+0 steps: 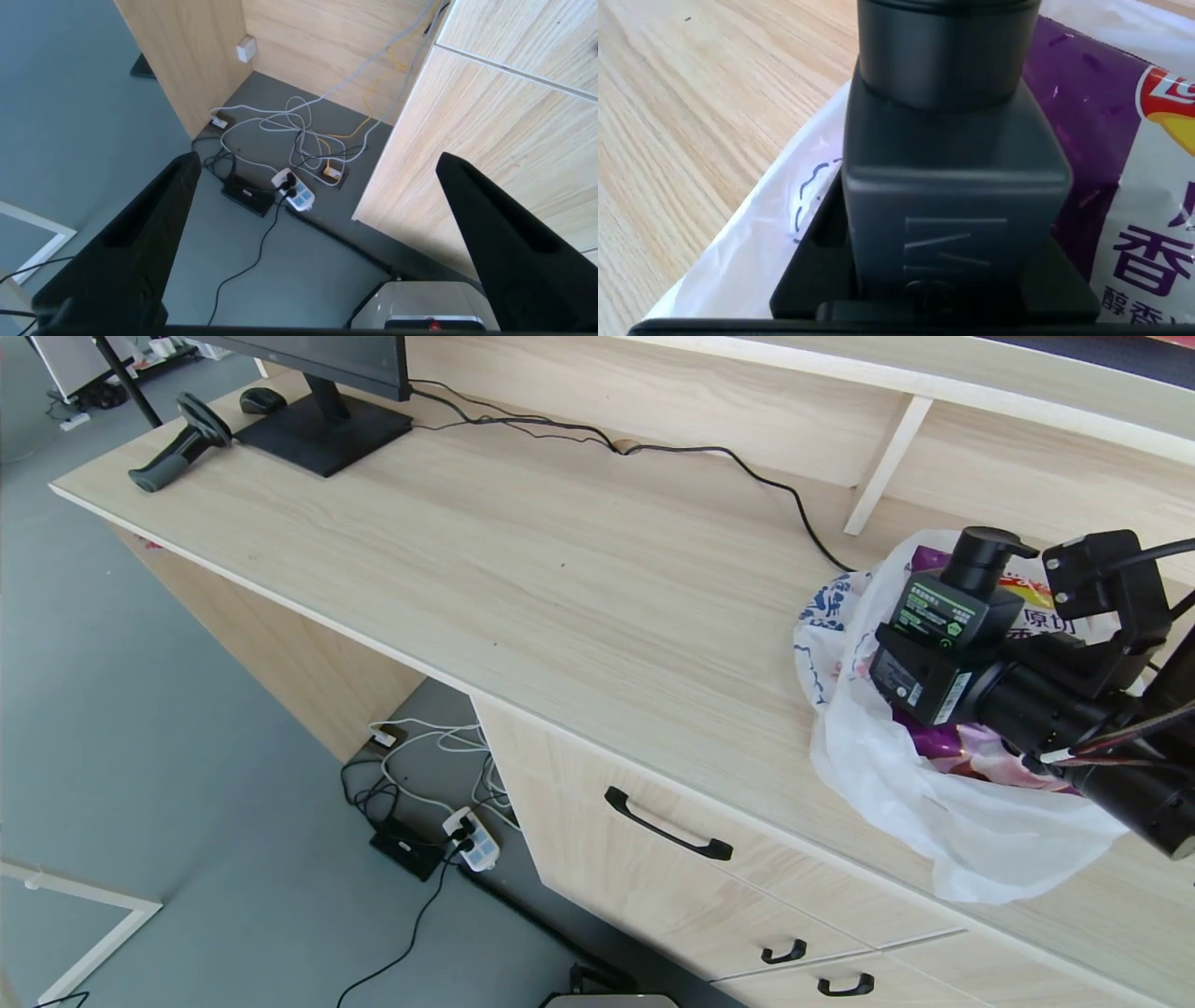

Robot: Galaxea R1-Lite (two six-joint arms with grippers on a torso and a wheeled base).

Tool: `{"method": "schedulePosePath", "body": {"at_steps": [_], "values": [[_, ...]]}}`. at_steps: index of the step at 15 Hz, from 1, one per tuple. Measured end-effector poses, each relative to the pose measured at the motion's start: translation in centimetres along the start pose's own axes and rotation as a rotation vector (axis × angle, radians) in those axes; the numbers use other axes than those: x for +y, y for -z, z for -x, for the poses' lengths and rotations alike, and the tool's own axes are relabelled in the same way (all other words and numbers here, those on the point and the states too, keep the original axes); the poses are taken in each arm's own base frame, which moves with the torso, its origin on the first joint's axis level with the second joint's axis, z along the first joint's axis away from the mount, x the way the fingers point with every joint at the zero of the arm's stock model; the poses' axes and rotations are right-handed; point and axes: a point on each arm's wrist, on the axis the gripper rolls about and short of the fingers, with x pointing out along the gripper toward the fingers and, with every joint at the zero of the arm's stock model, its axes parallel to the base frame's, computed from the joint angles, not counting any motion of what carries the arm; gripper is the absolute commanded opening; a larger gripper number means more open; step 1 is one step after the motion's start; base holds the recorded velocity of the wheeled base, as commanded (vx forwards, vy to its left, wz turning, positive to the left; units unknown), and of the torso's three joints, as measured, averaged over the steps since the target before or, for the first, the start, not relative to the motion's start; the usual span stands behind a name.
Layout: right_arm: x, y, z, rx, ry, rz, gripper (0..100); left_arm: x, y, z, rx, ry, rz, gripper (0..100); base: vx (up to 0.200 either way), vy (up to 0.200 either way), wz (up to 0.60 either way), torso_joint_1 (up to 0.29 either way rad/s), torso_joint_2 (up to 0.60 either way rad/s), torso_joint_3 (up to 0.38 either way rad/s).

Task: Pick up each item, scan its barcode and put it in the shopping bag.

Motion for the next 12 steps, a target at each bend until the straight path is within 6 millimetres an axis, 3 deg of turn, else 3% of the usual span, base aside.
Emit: {"method": "schedulePosePath", "body": {"at_steps": [2,3,12], "values": [[0.1,0.2,0.2,-0.003,0.004,-0.005,0,0.0,0.0,0.0,0.000,0.000,0.000,100,0.000,0.000,0.00,0.000,0.00,0.000],[0.1,0.3,0.3,-0.012,0.004,-0.011,100,0.0,0.0,0.0,0.000,0.000,0.000,100,0.000,0.000,0.00,0.000,0.00,0.000],[0.5,1.1,0.7,0.002,-0.015,-0.020,100,0.0,0.0,0.0,0.000,0.000,0.000,100,0.000,0.000,0.00,0.000,0.00,0.000]]}}
